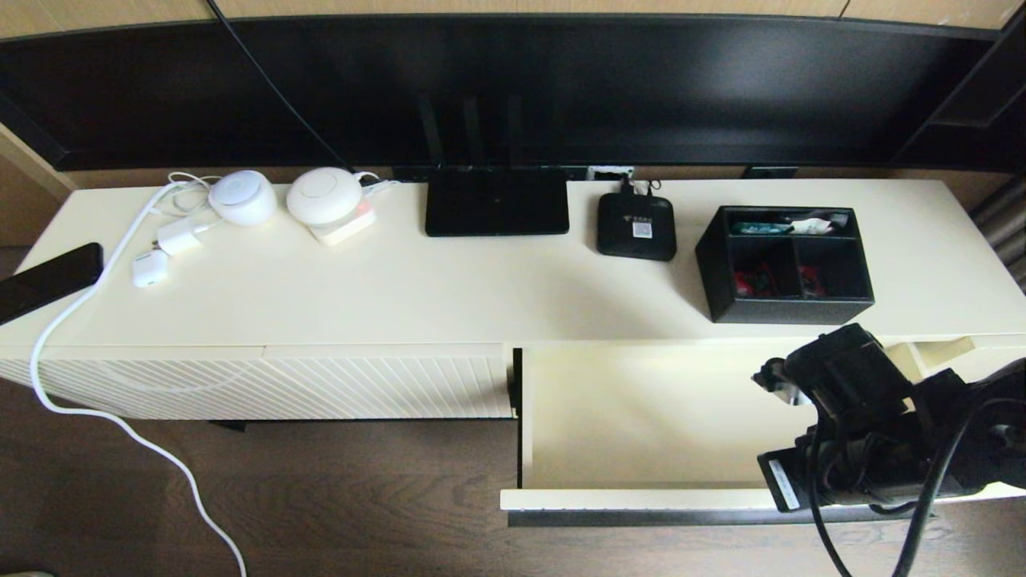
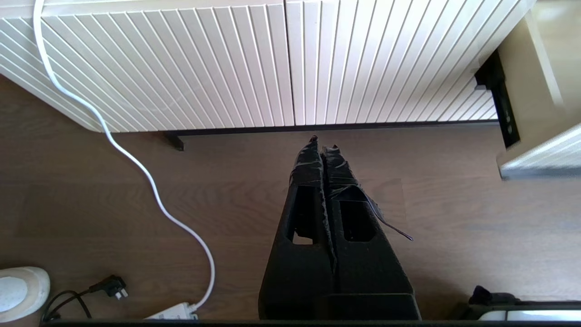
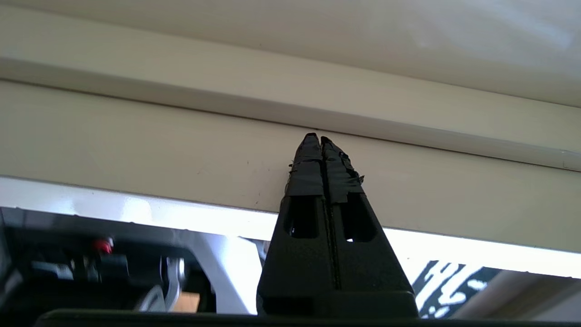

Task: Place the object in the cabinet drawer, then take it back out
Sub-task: Open the drawer

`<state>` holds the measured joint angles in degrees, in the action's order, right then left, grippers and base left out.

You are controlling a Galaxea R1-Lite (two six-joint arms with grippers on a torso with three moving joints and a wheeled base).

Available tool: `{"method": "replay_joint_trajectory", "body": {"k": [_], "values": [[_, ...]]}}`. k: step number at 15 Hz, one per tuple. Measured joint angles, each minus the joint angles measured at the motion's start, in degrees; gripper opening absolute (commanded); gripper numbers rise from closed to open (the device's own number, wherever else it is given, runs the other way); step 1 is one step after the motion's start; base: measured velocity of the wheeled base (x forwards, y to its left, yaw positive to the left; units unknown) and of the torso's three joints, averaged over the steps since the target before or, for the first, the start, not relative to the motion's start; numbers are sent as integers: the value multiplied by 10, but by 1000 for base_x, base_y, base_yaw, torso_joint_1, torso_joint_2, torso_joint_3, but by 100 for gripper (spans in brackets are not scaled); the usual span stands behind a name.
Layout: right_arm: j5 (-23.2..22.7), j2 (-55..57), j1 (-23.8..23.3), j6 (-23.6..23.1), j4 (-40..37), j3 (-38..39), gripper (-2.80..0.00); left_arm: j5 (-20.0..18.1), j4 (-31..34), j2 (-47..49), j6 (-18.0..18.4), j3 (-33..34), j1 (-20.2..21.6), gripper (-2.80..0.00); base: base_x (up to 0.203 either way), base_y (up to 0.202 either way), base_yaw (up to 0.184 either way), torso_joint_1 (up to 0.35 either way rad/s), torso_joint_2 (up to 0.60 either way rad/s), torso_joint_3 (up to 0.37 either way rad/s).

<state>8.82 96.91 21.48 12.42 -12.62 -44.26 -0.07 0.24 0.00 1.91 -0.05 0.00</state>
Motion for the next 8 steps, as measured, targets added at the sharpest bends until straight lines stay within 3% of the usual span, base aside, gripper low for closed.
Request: {"method": "replay_joint_trajectory", "body": {"k": [8], "values": [[-6,-35,8,1,3,78,-280,0,0,0,0,0,0,-280,0,0,0,0,0,0]]}}
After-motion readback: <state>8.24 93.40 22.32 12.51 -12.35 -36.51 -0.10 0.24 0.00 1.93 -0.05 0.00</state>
